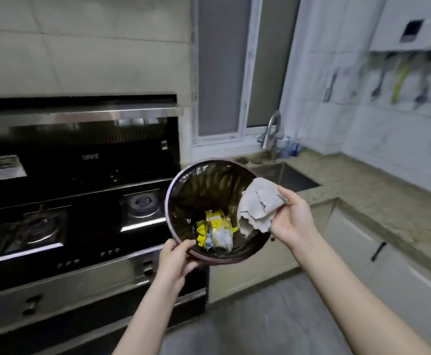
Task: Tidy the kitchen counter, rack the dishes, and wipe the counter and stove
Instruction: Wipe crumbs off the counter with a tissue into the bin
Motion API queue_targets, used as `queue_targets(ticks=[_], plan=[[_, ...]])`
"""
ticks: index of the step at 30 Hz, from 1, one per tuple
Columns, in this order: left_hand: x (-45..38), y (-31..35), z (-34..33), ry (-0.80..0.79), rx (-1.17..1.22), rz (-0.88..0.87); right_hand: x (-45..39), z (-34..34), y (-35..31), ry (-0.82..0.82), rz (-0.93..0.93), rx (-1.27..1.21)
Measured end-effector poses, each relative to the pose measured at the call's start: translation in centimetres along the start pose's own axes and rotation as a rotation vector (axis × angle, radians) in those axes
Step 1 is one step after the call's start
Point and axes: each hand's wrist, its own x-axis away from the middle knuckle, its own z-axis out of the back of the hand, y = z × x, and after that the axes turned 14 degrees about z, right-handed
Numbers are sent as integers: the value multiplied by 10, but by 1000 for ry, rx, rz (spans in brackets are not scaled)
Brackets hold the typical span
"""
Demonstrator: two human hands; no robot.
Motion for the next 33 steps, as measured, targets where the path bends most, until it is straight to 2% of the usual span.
queue_targets(ticks=[6,13,20,26,30,33], plan=[[-36,-62,-134,-170,-99,172,-19,112,-82,221,155,-21],[-111,-121,-273,-235,-298,286,-64,230,-154,444,277,12],[-198,-170,-407,-277,-371,367,-137,333,-229,700,338,5],[-250,-213,-480,-201,-422,387,-157,424,-296,951,417,78],[-269,-246,-508,-106,-463,380,-171,488,-330,1038,418,165],[-278,-277,-525,-46,-467,375,-190,529,-353,1158,327,275]])
